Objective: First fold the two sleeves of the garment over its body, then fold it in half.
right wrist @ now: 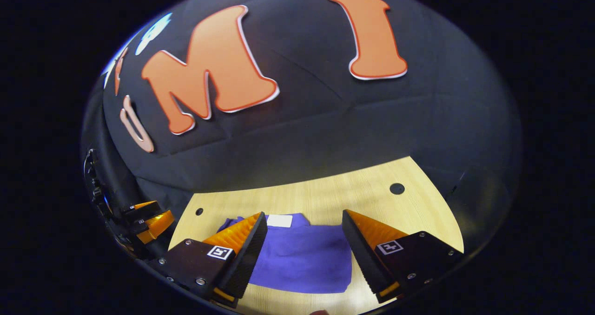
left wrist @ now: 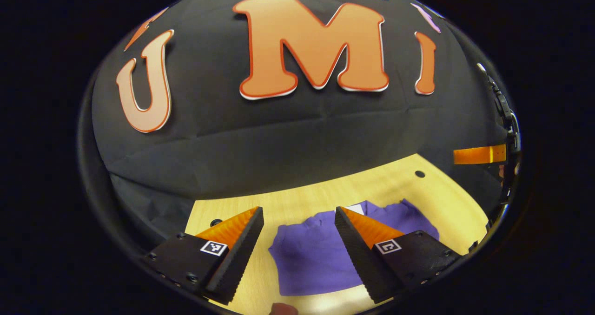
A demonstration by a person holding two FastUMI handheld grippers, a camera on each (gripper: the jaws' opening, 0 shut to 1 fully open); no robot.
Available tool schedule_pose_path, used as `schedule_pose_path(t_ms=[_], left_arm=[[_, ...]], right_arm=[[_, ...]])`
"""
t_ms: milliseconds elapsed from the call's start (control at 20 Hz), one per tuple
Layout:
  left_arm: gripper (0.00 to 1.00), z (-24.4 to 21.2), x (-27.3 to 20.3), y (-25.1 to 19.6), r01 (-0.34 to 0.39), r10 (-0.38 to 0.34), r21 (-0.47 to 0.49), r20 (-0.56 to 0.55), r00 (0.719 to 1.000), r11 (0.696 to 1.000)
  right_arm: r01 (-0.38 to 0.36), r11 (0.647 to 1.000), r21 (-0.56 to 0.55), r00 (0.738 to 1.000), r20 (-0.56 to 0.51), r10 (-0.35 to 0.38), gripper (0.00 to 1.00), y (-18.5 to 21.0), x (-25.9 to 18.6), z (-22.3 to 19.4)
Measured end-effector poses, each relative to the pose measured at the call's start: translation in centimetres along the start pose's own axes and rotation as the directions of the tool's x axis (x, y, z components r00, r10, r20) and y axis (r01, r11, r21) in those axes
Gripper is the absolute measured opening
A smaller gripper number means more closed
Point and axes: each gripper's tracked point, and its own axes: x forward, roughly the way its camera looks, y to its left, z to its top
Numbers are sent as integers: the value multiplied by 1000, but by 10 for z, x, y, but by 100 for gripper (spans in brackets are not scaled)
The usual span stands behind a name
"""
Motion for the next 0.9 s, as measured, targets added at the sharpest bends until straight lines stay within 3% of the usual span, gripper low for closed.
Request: schedule_pose_path(t_ms=[300,500,650,800,900], left_arm=[[99,23,-51,-14,7,-9,19,152,988,1000],[99,38,-87,-20,7,-4,-10,267,964,1000],[99,48,-109,-19,-4,16,-36,350,937,999],[99,39,-119,-23,-11,27,-45,363,932,999],[99,40,-126,-21,-12,40,-71,396,917,997]], right_arm=[[37,996,-81,986,163,-24,96,31,-42,12],[64,988,-137,963,268,-25,100,52,-69,18],[77,980,-185,947,320,-14,96,68,-86,14],[81,970,-229,927,374,11,100,81,-100,12],[79,963,-258,924,382,27,96,88,-103,4]])
